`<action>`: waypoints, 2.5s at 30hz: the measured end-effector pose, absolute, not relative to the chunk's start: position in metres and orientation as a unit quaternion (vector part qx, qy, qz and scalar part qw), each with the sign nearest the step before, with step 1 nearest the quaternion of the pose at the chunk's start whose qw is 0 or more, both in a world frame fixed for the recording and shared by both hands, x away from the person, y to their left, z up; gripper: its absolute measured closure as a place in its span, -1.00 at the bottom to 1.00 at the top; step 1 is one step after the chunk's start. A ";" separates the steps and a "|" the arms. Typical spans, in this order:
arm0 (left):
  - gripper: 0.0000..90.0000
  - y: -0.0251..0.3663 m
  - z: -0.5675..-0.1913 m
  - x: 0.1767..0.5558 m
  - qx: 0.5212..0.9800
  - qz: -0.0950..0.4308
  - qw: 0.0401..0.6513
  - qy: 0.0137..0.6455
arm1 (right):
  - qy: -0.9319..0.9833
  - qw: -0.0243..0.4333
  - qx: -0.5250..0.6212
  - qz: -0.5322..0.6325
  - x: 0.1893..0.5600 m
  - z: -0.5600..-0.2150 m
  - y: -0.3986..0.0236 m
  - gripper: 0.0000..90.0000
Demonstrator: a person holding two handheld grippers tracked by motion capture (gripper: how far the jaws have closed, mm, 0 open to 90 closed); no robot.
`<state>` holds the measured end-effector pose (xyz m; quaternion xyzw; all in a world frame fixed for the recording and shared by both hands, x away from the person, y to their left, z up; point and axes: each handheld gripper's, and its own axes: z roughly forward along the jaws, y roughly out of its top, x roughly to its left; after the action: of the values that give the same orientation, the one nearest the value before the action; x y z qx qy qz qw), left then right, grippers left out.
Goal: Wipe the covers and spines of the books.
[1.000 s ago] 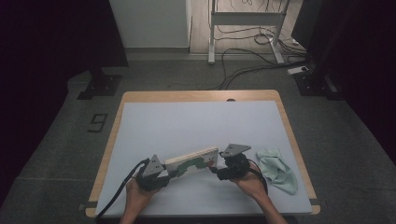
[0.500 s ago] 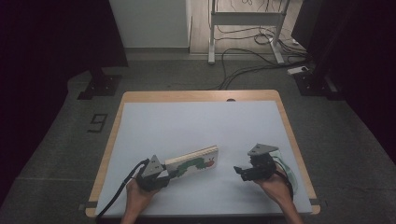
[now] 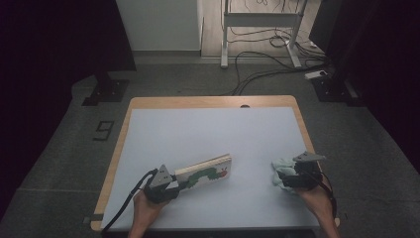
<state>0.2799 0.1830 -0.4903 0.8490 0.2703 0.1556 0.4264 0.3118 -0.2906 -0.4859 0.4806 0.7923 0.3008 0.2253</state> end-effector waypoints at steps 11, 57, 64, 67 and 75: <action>0.41 0.189 -0.493 0.277 0.846 0.155 0.428 0.277 | 0.782 0.181 0.512 0.306 0.314 -0.519 -0.309 -0.02; 0.47 0.191 -0.493 0.276 0.846 0.151 0.432 0.276 | 0.849 0.103 0.340 0.391 0.291 -0.486 -0.198 0.59; 0.47 0.191 -0.493 0.276 0.845 0.152 0.432 0.276 | 0.859 0.091 0.310 0.396 0.288 -0.485 -0.176 0.59; 0.47 0.191 -0.493 0.276 0.846 0.152 0.431 0.276 | 0.864 0.082 0.298 0.397 0.289 -0.486 -0.164 0.59; 0.47 0.191 -0.494 0.276 0.846 0.154 0.431 0.275 | 0.878 0.075 0.264 0.391 0.290 -0.488 -0.133 0.59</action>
<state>0.2757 0.1910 -0.4935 0.8457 0.2747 0.1535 0.4310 0.2902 -0.1330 -0.4877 0.2641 0.8785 0.3909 0.0755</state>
